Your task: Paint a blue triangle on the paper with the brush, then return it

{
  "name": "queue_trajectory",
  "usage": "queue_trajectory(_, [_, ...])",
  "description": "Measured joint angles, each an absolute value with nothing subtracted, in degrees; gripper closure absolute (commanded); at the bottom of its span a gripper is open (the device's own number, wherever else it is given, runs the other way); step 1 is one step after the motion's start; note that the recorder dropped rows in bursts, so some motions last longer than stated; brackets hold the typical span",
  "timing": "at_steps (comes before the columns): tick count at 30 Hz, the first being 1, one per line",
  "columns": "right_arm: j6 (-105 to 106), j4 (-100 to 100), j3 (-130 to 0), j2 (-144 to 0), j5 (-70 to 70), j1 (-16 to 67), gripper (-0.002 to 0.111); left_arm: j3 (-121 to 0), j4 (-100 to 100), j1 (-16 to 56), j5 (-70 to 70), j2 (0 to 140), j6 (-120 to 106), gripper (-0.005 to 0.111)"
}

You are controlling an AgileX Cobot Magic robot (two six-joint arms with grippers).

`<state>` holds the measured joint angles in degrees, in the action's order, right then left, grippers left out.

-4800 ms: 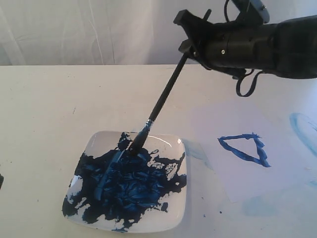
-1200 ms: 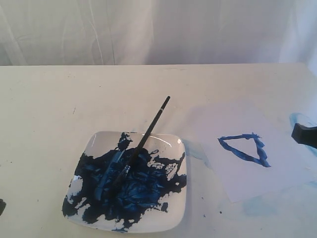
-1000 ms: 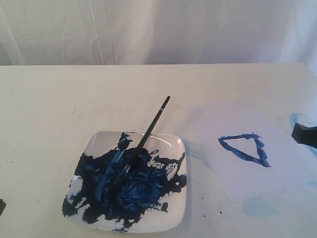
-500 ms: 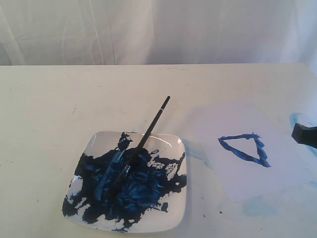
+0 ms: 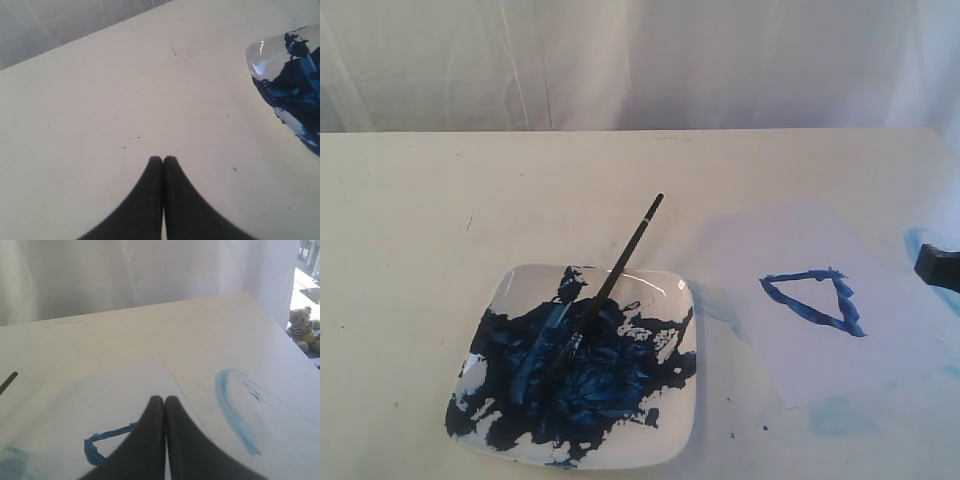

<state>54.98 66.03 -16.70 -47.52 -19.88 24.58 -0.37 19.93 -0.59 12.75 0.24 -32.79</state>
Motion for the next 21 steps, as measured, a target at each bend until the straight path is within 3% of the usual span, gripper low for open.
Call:
queue_trajectory(5, [54.98, 66.22, -16.7, -47.52, -19.88, 24.58, 0.108, -0.37, 17.58, -0.59, 13.07, 0.24, -27.45, 0.107])
queue_trajectory(12, [54.98, 66.22, -16.7, -47.52, -20.0, 24.58, 0.108, -0.37, -8.63, -0.61, 12.96, 0.24, 7.42, 0.107])
queue_trajectory(21, [54.98, 66.22, -16.7, -47.52, -20.0, 24.58, 0.108, -0.37, 0.0, -0.61, 13.06, 0.24, -3.3, 0.107])
